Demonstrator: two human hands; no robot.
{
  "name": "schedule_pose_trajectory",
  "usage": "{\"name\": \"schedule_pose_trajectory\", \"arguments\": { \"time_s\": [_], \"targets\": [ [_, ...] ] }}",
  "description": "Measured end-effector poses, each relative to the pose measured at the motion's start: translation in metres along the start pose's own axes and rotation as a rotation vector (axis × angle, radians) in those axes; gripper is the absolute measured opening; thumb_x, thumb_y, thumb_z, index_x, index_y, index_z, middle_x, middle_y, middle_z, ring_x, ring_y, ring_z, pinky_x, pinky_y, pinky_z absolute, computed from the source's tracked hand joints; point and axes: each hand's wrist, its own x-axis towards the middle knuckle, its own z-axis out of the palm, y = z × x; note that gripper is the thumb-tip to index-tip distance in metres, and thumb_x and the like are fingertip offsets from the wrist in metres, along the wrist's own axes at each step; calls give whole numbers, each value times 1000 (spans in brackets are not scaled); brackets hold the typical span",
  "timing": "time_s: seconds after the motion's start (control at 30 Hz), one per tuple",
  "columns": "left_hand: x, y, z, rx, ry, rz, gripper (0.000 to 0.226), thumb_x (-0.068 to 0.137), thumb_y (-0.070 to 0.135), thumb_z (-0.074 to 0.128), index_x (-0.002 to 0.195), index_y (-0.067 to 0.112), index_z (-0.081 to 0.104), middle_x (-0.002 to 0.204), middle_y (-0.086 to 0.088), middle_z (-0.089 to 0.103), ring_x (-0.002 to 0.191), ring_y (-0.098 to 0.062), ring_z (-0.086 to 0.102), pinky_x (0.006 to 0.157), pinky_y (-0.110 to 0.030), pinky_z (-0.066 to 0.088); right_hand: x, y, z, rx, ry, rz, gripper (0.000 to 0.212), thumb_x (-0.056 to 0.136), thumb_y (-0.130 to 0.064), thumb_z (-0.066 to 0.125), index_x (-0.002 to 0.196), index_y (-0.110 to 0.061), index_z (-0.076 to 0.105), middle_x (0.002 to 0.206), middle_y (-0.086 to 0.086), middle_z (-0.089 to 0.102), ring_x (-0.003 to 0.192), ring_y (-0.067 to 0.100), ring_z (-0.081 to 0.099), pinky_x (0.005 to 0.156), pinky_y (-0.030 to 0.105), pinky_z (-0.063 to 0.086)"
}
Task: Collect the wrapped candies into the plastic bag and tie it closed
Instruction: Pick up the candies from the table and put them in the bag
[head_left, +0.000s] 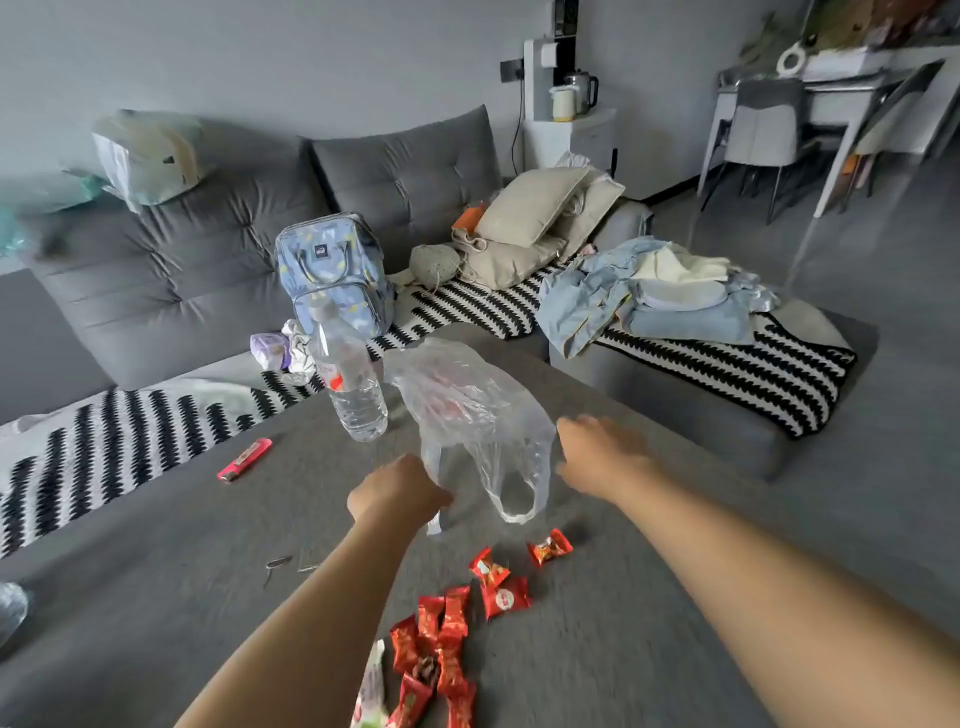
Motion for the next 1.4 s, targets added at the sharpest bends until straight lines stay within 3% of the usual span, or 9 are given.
{"name": "schedule_pose_trajectory", "arguments": {
  "time_s": [0.13, 0.27, 0.5, 0.63, 0.77, 0.93, 1.17, 1.3, 1.4],
  "targets": [
    [27, 4, 26, -7, 26, -46, 34, 77, 48, 62, 100, 23, 54, 90, 2, 61, 99, -21, 64, 71, -29, 42, 34, -14, 31, 102, -27, 98, 51, 89, -41, 53, 127, -9, 41, 125, 13, 57, 113, 34, 56, 87, 41, 46],
    [44, 7, 38, -10, 89, -74, 36, 81, 33, 61, 113, 19, 57, 106, -2, 68, 104, -23, 63, 73, -30, 43, 59, -23, 48, 179, 4, 198, 70, 91, -38, 54, 138, -2, 18, 130, 20, 53, 117, 38, 54, 91, 43, 45],
    [49, 13, 23, -123, 162, -63, 35, 80, 14, 48, 114, 16, 57, 106, -6, 68, 101, -27, 64, 74, -31, 43, 61, -31, 44, 232, 86, 199, 55, 89, -5, 53, 132, 1, 20, 118, 23, 60, 105, 38, 60, 80, 39, 48],
    [42, 15, -3, -248, 268, -29, 32, 87, 17, 42, 114, 12, 57, 109, -11, 66, 99, -32, 62, 75, -35, 42, 50, -26, 21, 270, 162, 129, 46, 89, 0, 47, 131, -8, 29, 121, 19, 57, 106, 36, 58, 79, 43, 48],
    [27, 15, -41, -449, 397, 82, 21, 93, 22, 39, 94, 7, 53, 91, -13, 60, 80, -31, 54, 66, -31, 37, 33, -9, -26, 261, 240, 50, 24, 86, 4, 36, 102, -10, 48, 112, 13, 49, 85, 30, 52, 66, 35, 41],
    [-8, 20, -100, -683, 463, 131, 23, 91, 22, 41, 85, 5, 56, 85, -13, 71, 78, -31, 63, 65, -30, 40, 5, 9, -94, 202, 226, 67, 27, 88, 3, 41, 108, -7, 56, 120, 14, 43, 93, 33, 57, 71, 34, 42],
    [-96, 20, -164, -985, 401, 241, 23, 94, 25, 42, 104, 11, 58, 71, -8, 67, 56, -22, 63, 70, -42, 60, -68, -2, -180, 90, 233, 62, 30, 88, -2, 46, 117, -10, 52, 127, 11, 37, 95, 29, 60, 70, 35, 46],
    [-154, -1, -176, -1052, 385, 296, 27, 95, 25, 43, 117, 13, 56, 73, -10, 67, 49, -21, 63, 44, -26, 50, -125, -14, -209, 37, 227, 72, 32, 85, 3, 45, 115, -8, 48, 131, 12, 32, 97, 32, 59, 67, 37, 42],
    [-188, -20, -175, -1118, 352, 292, 30, 96, 28, 44, 120, 13, 56, 68, -9, 65, 36, -17, 58, 48, -28, 49, -168, -26, -215, 42, 231, 81, 31, 85, 3, 47, 114, -8, 48, 131, 11, 33, 100, 32, 57, 69, 38, 44]
  ]
}}
